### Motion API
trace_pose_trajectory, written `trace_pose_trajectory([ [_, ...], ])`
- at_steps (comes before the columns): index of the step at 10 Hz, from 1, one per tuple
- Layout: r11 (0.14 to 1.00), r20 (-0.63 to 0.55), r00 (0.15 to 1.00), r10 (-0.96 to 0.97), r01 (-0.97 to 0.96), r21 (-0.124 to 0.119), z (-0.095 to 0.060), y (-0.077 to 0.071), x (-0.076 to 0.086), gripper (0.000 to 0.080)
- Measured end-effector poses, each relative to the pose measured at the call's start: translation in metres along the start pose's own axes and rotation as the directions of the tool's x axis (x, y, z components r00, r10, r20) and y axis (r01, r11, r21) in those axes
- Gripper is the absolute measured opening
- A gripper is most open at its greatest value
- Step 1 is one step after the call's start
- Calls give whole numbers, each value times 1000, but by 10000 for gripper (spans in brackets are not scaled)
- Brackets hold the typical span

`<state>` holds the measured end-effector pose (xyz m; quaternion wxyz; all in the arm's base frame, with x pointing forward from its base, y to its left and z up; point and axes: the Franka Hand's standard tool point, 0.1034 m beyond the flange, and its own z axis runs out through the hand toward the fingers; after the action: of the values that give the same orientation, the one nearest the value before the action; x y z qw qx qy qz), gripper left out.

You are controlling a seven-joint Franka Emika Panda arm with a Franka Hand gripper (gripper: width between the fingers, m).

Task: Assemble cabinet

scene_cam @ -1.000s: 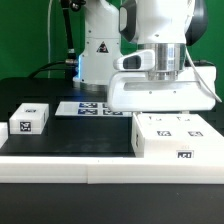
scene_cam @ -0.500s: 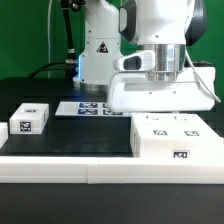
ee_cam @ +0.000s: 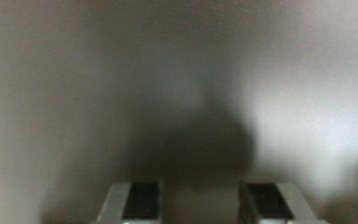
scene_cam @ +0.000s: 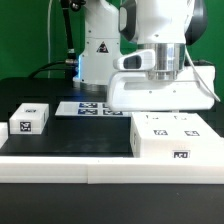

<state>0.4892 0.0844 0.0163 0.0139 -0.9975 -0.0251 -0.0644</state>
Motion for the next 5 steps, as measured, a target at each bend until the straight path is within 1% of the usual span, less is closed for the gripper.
trace_pose_trajectory([
  [4, 1000, 17, 1000, -22, 22, 0, -49, -2, 10, 200],
  [5, 1000, 14, 1000, -22, 22, 0, -47, -2, 9, 200],
])
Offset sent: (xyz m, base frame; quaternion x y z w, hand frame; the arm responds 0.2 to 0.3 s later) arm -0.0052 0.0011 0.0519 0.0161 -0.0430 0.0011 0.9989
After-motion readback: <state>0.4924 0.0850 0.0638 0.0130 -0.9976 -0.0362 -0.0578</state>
